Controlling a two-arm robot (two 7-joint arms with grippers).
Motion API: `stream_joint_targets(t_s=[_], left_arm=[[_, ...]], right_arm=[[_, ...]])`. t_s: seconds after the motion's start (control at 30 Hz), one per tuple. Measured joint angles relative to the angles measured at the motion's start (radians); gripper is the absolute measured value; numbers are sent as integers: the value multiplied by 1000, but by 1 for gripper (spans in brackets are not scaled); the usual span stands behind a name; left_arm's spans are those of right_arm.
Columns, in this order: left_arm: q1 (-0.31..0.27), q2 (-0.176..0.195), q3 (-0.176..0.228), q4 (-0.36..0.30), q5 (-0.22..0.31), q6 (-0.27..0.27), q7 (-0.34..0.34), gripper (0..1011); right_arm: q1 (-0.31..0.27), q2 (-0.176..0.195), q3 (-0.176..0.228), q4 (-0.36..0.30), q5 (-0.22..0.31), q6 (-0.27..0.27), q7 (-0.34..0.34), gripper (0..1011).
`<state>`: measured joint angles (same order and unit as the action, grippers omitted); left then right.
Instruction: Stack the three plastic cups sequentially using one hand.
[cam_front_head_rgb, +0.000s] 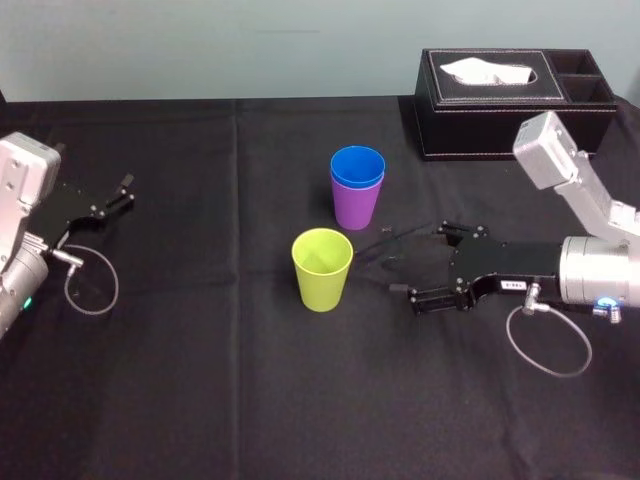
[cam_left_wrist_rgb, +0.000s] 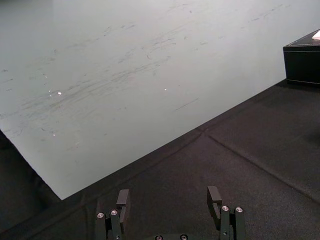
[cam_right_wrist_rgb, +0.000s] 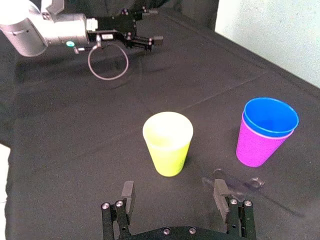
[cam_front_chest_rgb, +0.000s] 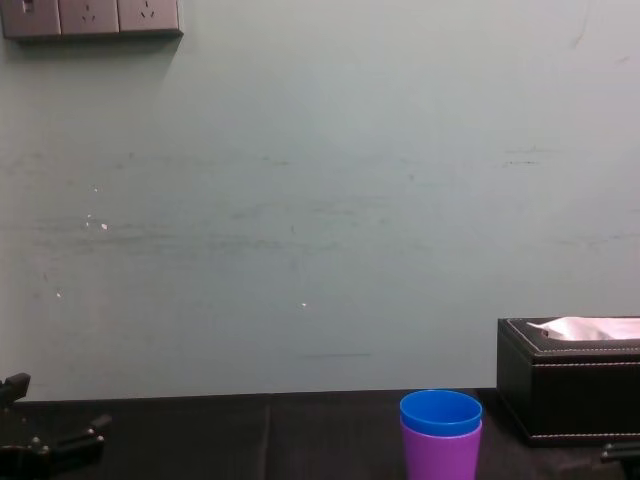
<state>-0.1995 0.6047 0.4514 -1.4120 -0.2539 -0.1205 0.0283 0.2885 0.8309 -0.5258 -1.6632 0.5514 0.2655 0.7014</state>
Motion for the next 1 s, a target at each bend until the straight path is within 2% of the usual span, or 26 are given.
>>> stream_joint_targets(t_s=[0.5, 1.0], left_arm=[[0, 0, 0, 0, 0, 0, 0, 1010], [0, 0, 0, 0, 0, 0, 0, 1010]], right_arm=[[51, -48, -67, 54, -34, 27, -7, 1003], [85, -87, -100, 117, -49, -7, 19, 1003]])
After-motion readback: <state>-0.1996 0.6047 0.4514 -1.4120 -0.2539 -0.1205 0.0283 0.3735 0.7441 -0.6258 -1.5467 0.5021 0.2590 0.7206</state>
